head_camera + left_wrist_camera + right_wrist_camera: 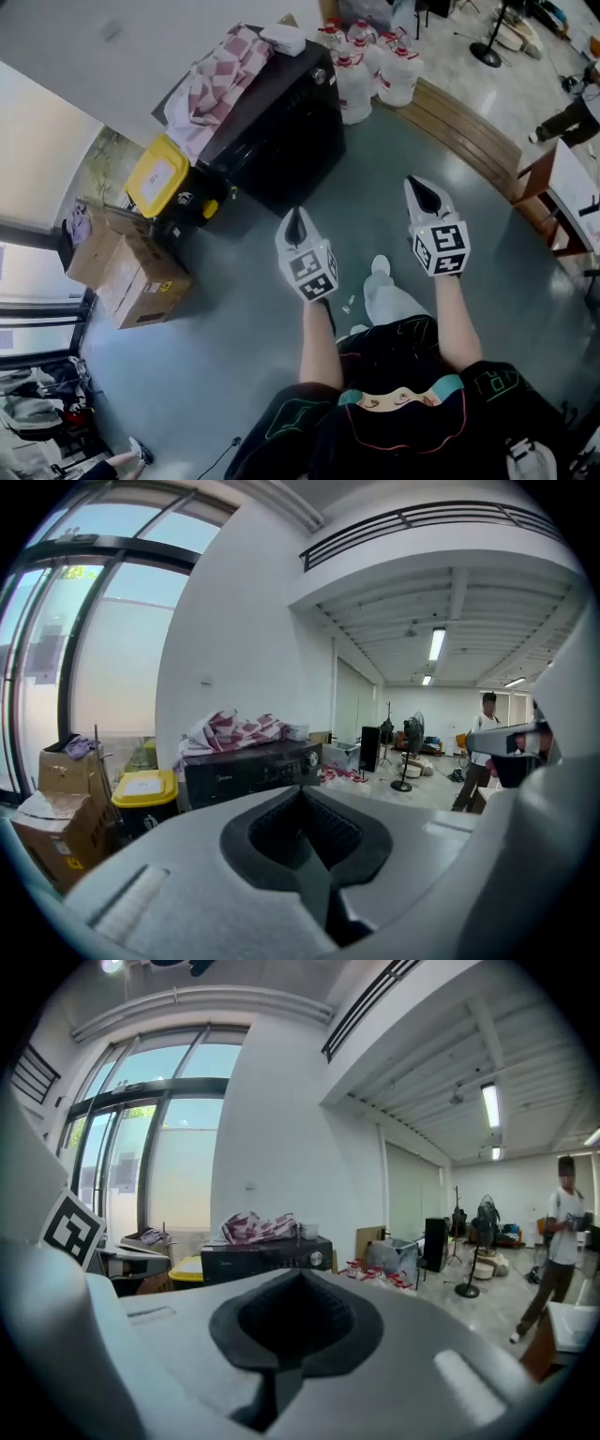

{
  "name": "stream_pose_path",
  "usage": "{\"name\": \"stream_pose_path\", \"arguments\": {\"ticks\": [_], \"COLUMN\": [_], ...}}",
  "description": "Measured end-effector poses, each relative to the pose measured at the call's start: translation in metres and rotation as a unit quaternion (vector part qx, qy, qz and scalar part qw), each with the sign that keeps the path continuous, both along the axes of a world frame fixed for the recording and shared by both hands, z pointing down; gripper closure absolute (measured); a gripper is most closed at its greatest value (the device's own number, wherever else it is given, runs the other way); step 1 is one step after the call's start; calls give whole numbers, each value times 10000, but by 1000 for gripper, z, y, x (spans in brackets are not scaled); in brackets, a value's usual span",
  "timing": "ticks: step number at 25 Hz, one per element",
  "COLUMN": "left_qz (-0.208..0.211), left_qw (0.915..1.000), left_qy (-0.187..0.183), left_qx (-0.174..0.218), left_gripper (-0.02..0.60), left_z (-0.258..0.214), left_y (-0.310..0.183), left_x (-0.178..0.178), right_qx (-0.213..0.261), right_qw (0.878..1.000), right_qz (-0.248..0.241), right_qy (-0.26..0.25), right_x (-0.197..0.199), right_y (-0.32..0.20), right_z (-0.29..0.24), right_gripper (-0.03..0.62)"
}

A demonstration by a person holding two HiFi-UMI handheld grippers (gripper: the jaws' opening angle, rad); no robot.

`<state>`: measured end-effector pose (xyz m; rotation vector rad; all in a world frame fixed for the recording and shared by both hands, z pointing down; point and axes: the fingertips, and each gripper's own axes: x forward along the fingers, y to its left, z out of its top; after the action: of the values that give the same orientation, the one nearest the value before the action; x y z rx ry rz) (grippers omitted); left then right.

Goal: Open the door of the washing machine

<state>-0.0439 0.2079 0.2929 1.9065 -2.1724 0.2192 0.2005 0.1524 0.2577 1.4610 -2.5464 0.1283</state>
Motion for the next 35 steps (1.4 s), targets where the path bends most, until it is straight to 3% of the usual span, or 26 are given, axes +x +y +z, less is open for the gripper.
{"name": "stream_pose_path", "arguments": {"ticks": [5, 12, 20, 30, 35], "left_qz": [146, 32, -208, 80, 225], "left_qw": [9994, 9997, 9991, 9999, 9987], "left_qy": [-17, -209, -330, -91, 57], "left_qx": [-323, -73, 186, -97, -464], "left_gripper": [571, 571, 571, 571, 571], "left_z": [21, -3, -24, 14, 49], "left_y": [-72, -154, -208, -329, -372], "left_x": [17, 21, -7, -21, -28], "right_qx": [-376, -254, -159, -353, -695], "right_qw": [9989, 9988, 9979, 9985, 9973], "right_qz": [233, 45, -215, 88, -124], "right_qy": [-136, -424, -593, -421, -223], "right_x": [24, 20, -8, -13, -52], "right_y": [-74, -169, -231, -334, -379], "right_z": [23, 12, 3, 23, 47], "right_gripper": [591, 591, 591, 591, 591]}}
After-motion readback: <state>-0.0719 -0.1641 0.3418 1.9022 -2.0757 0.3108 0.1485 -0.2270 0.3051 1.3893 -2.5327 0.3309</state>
